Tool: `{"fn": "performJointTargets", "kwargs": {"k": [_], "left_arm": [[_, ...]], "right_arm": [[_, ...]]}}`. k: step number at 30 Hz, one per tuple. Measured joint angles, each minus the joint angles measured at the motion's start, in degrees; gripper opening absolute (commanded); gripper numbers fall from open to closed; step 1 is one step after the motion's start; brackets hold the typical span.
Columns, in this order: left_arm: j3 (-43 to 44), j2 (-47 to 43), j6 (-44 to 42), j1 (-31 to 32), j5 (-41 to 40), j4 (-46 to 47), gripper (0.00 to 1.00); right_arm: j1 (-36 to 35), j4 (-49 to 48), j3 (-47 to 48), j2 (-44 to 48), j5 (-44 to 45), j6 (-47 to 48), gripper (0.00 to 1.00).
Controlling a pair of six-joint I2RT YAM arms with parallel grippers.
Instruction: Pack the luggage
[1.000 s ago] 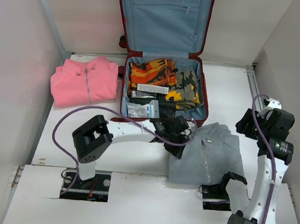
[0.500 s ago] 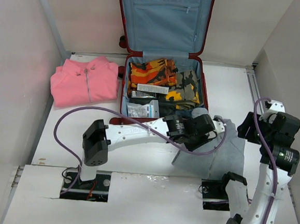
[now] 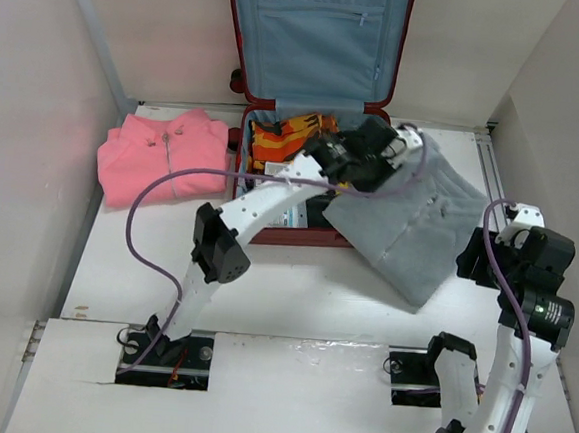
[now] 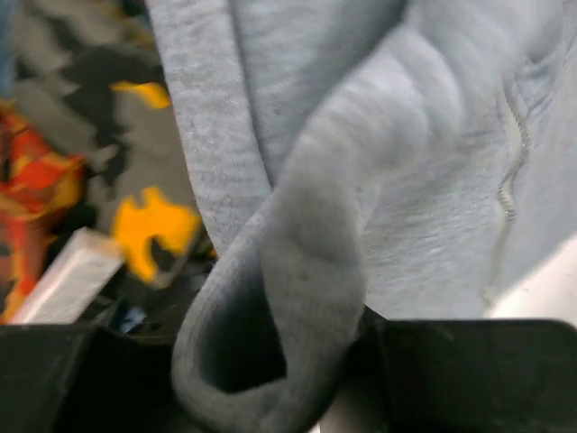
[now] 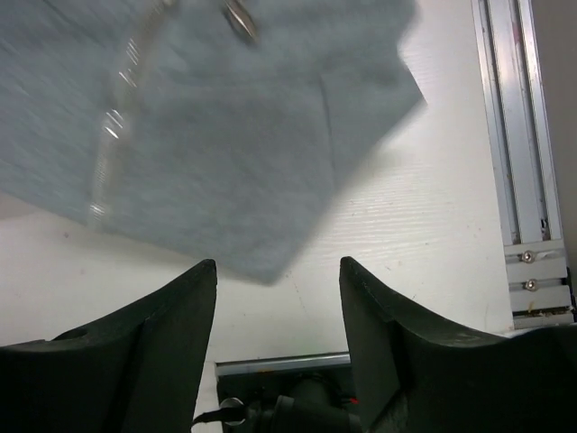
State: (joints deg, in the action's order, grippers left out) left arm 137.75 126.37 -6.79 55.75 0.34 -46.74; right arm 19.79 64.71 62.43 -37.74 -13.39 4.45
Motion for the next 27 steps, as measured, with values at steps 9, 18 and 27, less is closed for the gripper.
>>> {"fn": "performJointTargets", "kwargs": {"k": [9,18,27], "left_arm": [[-0.68,-0.81,1.51,-18.67,10.03,-0.59,0.00],[-19.39,-6.25,2.14,-37.00,13.18,6.75,0.00],[-29.46,-8.98,8.85,-43.89,20.50,12.59,0.00]], "right_arm": [[0.00,1.81,-3.61,1.84,1.03,0.74,0.62],[0.00,1.86,-3.74,2.14,1.46,0.72,0.62],[0.00,1.97,-3.74,2.14,2.49,0.72,0.62]]}}
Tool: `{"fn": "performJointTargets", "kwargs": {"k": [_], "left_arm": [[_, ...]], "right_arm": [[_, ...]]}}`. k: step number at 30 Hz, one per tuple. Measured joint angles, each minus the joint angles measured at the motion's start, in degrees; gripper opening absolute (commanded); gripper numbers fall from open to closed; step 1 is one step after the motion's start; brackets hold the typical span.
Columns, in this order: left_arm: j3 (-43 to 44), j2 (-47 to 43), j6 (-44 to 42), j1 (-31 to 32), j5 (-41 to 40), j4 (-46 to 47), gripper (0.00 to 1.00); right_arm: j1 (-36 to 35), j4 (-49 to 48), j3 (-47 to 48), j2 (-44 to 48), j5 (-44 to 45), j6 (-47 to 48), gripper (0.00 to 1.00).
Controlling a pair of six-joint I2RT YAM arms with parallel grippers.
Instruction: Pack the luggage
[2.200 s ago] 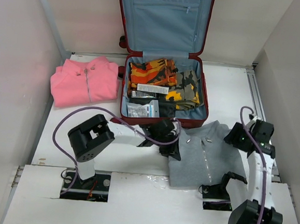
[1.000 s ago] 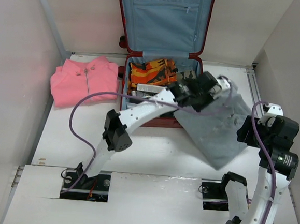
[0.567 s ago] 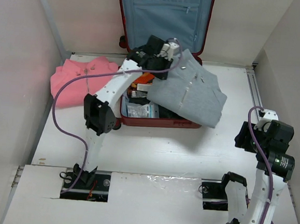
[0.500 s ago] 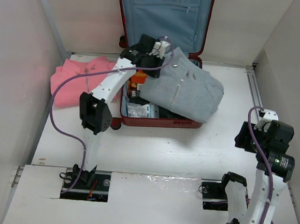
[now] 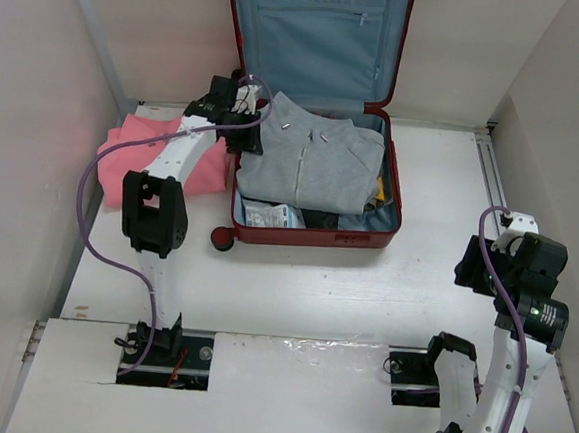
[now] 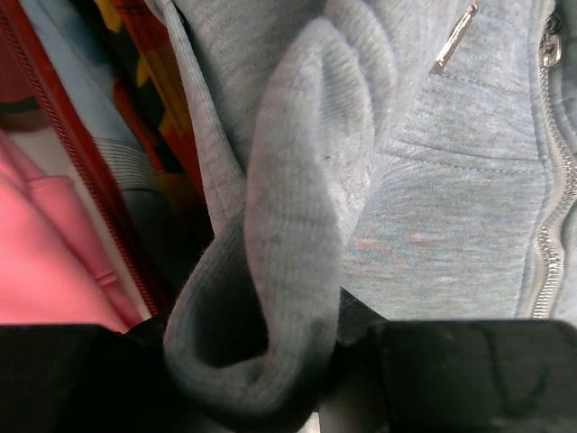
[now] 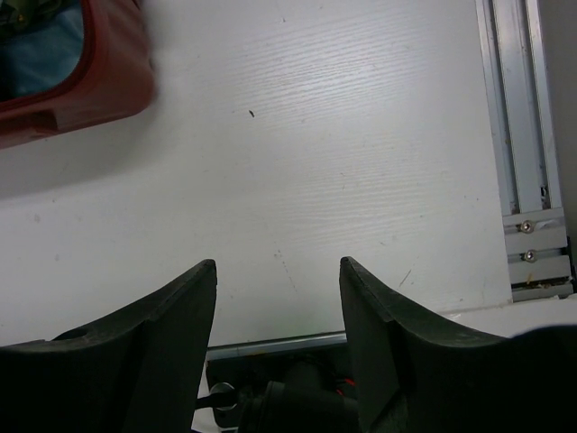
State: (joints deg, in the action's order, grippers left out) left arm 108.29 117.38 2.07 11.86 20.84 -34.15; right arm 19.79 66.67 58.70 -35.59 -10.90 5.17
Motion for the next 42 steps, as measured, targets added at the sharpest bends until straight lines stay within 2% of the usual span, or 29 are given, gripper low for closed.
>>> {"fn": "performJointTargets", "kwargs": {"k": [5,8,9,11,12,15,16,17,19,24,26,28,30,32,33,37,38,39,40,42], "left_arm": [[-4.07,-1.09,4.24,-0.55,4.92,3.10,0.00],[-6.14,-1.27,5.88,-0.72,5.62,4.98,0.00],[-6.82,-1.40,6.36,-0.70,5.77,5.51,0.03],[-7.78,-1.55,7.10,-0.70,6.05,6.29,0.21],[-8.02,-1.62,7.30,-0.72,6.08,6.51,0.44],[-7.96,-1.66,7.45,-0.59,5.57,5.88,0.72],[-7.54,-1.66,7.19,-0.44,5.07,5.20,0.92],[-6.23,-1.66,7.17,-0.26,4.15,3.74,1.00],[-2.27,-1.66,6.05,0.72,0.87,0.85,1.00],[9.64,-2.36,1.11,0.94,-10.86,-3.98,1.00],[10.95,-4.44,-0.76,0.46,-14.32,-3.65,1.00],[10.43,-7.61,-2.80,0.09,-16.65,-2.80,1.00],[8.26,-10.86,-4.57,-0.39,-18.12,-0.59,0.91],[8.41,-11.56,-5.77,-0.61,-18.27,0.20,0.85],[9.46,-10.67,-6.10,-0.63,-18.03,0.04,0.79],[12.37,-3.74,-6.27,-0.28,-16.37,0.50,0.66],[11.89,-1.79,-6.27,-0.20,-15.87,0.57,0.57],[10.78,-0.22,-6.21,0.00,-15.32,0.76,0.55],[9.33,1.11,-6.34,0.17,-15.02,0.76,0.52],[6.71,3.50,-6.58,0.61,-14.60,0.46,0.46]], "right_arm": [[0.00,0.04,0.00,0.00,0.04,0.00,0.62],[0.00,0.31,0.00,0.00,0.04,0.02,0.66],[0.00,0.31,0.00,0.00,-0.24,0.26,0.66],[-0.02,0.20,0.00,-0.11,-1.53,0.81,0.67],[-0.13,0.02,0.02,-0.33,-2.54,1.18,0.69],[-1.51,-1.33,0.44,-2.51,-6.34,1.99,0.70],[-2.38,-1.77,0.92,-3.78,-7.06,2.08,0.72],[-4.24,-2.62,1.84,-5.53,-7.04,1.88,0.73],[-10.69,-4.79,5.05,-10.34,-6.69,0.90,0.78],[-34.21,-10.91,19.78,-27.19,1.38,-0.57,0.82],[-39.10,-14.43,25.83,-35.91,2.58,-0.57,0.82],[-40.57,-18.84,28.96,-43.28,2.32,-0.66,0.82],[-39.78,-22.38,30.18,-50.29,1.38,-1.14,0.82],[-37.44,-25.22,30.64,-57.40,-0.48,-1.84,0.82],[-36.09,-26.18,31.23,-61.16,-1.53,-2.19,0.82],[-32.33,-26.71,38.23,-76.06,-4.81,-2.99,0.81],[-32.22,-25.99,41.05,-78.95,-6.12,-3.19,0.77],[-32.50,-25.18,43.58,-80.87,-6.69,-3.19,0.71],[-32.74,-25.16,45.35,-82.14,-7.08,-3.02,0.53],[-33.07,-25.77,47.28,-83.60,-7.93,-2.49,0.28]]}}
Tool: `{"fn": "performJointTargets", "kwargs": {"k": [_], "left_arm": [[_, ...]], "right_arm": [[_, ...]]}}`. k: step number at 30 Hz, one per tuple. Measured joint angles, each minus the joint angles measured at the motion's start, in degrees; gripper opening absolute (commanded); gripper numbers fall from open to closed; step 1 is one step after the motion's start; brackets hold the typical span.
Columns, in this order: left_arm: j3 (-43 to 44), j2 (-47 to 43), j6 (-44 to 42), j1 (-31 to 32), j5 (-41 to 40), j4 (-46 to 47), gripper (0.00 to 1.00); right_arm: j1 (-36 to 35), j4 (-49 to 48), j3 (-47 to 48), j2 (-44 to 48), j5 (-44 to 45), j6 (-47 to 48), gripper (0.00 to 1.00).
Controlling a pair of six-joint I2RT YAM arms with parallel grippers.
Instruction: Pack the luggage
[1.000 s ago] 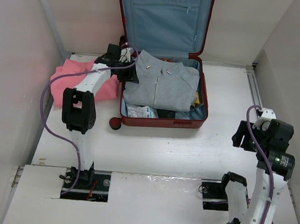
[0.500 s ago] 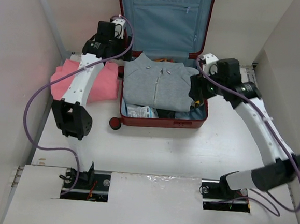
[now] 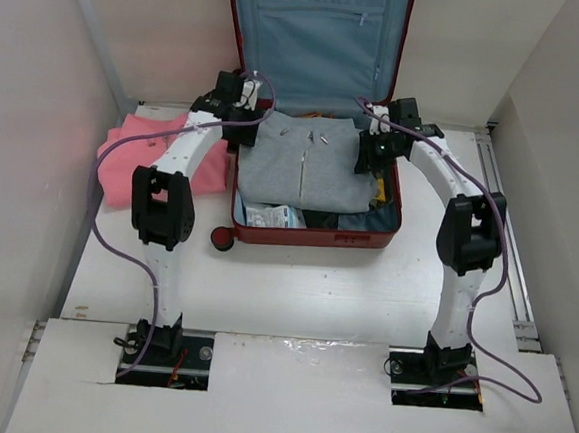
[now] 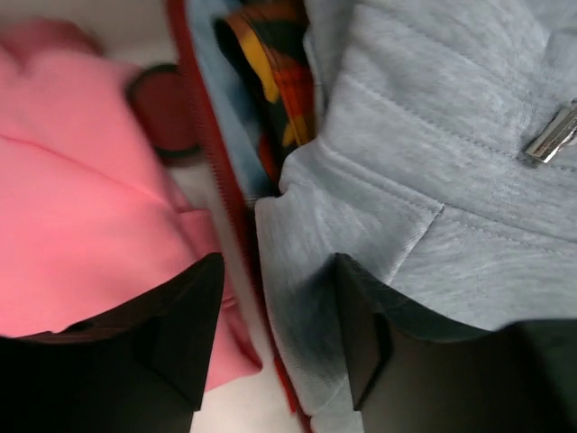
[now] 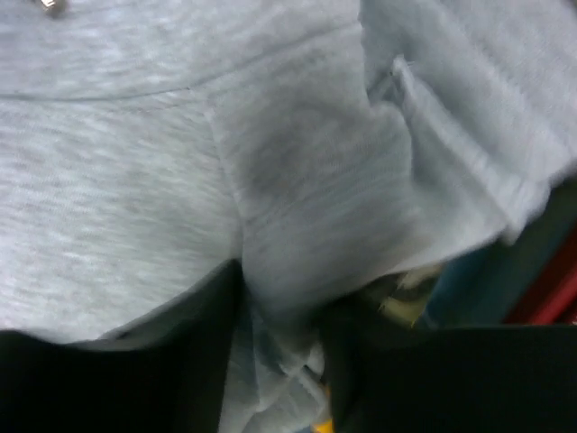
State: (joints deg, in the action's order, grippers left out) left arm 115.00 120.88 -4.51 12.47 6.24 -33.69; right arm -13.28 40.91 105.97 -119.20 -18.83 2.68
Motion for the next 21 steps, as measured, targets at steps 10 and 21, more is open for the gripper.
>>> {"fn": "performJointTargets", "kwargs": {"k": [10,21], "left_arm": [[-2.27,1.99,-1.03,1.40,0.13,1.25,0.45],[-2.25,1.99,-1.31,2.34,-2.08,1.31,0.56]], "right_arm": [[-0.46,-0.59,0.48,0.04,1.57,5.14,0.00],[-0.09,3.69,12.61,-6.80,4.24,11.21,0.00]]}}
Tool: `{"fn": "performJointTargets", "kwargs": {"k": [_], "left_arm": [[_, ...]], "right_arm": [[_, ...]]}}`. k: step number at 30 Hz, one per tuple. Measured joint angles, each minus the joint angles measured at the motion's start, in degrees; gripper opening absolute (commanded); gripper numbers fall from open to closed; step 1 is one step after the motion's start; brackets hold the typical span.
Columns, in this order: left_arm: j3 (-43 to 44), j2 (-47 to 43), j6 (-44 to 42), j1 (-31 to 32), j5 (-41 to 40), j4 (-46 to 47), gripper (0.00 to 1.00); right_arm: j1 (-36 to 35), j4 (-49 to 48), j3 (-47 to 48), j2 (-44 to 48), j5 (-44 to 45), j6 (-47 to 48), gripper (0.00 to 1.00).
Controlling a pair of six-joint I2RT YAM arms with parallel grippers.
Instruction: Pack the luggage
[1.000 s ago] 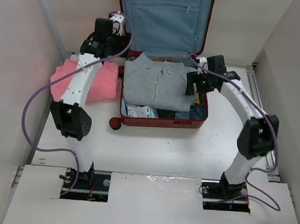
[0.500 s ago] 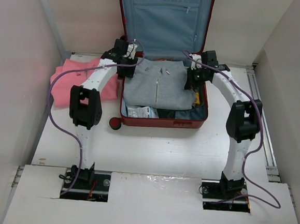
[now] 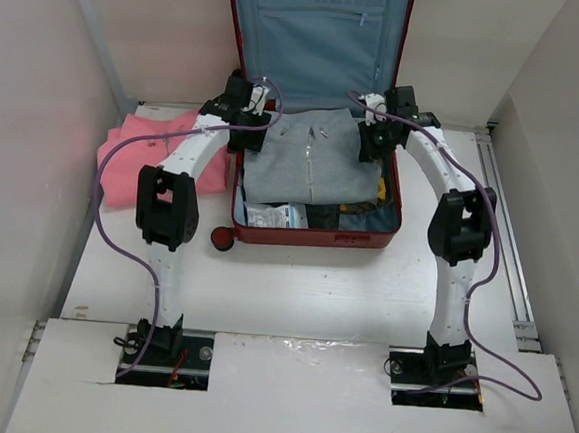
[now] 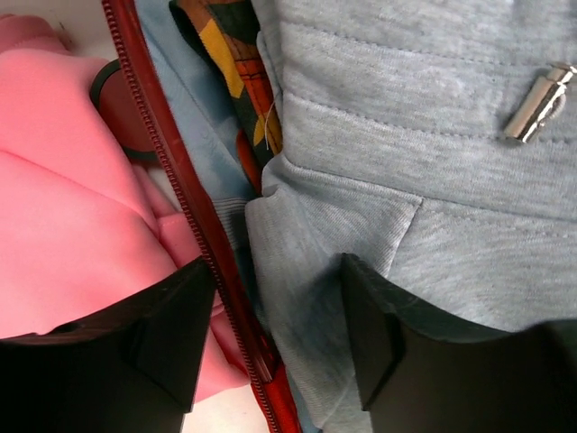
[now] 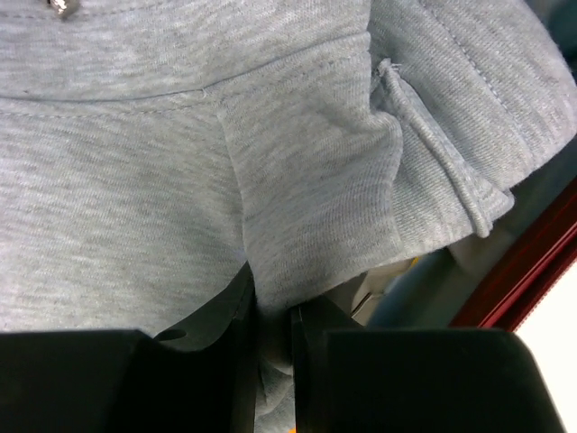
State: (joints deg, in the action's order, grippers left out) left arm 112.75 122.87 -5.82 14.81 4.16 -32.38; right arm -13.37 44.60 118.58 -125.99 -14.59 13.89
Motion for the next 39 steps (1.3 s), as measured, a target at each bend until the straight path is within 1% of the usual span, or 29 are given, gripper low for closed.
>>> {"fn": "performJointTargets", "kwargs": {"k": [1,2,3,4,5,7,8,9,11,12,16,20,22,24,27,31,39], "left_arm": [[0.00,0.00,0.02,0.11,0.04,0.04,0.58],[0.00,0.00,0.02,0.20,0.11,0.07,0.60],[0.15,-0.04,0.04,0.22,0.15,-0.02,0.64],[0.39,-0.04,0.02,0.20,0.33,-0.04,0.72],[0.74,-0.07,-0.11,0.09,0.52,0.00,0.76],[1.68,-0.61,0.50,-0.63,1.49,-0.02,0.81],[2.36,-1.05,1.03,-1.09,1.99,-0.09,0.84],[3.28,-1.62,1.88,-1.84,2.49,0.00,0.85],[5.09,-3.21,4.92,-4.83,3.54,0.20,0.88],[5.49,-4.26,6.16,-6.75,3.72,0.55,0.91],[5.16,-9.49,10.12,-18.27,2.32,2.54,1.00],[0.74,-13.00,12.24,-30.51,0.87,4.33,1.00],[-0.26,-12.57,12.26,-34.64,-0.44,4.00,1.00],[-0.28,-10.75,11.80,-36.79,-1.73,3.21,1.00],[-0.31,-6.73,11.17,-37.94,-2.91,2.21,1.00],[-3.48,-2.29,10.97,-39.30,-3.19,1.86,1.00],[-9.16,1.31,10.82,-43.06,-3.13,2.80,1.00]], "right_arm": [[0.15,0.46,0.76,-0.66,-0.02,0.50,0.02],[0.28,1.16,1.49,-1.25,-0.28,1.01,0.17],[0.44,1.44,1.66,-1.60,-0.57,1.33,0.27],[0.57,1.60,1.55,-1.62,-0.87,1.77,0.38],[0.66,1.62,1.22,-1.55,-0.79,2.27,0.61],[0.85,0.50,-0.70,-0.46,0.44,3.23,0.75],[1.09,0.11,-1.90,0.44,1.29,3.58,0.80],[1.36,-0.11,-2.69,1.31,2.05,3.78,0.90],[1.36,0.20,-2.93,3.02,3.65,4.33,0.94],[1.22,0.55,-2.73,3.89,4.66,4.61,0.98],[0.92,3.10,3.08,5.51,7.82,5.42,0.99],[0.85,3.30,8.00,6.58,8.35,5.70,0.99],[0.57,3.45,8.76,7.13,8.37,5.84,0.99],[0.00,3.85,9.40,7.15,8.33,5.88,0.99],[-1.42,5.46,9.79,7.08,8.22,5.88,0.99],[-4.15,6.67,10.05,7.06,8.31,5.88,0.99],[-9.73,8.07,10.08,7.06,9.31,5.90,0.99]]}}
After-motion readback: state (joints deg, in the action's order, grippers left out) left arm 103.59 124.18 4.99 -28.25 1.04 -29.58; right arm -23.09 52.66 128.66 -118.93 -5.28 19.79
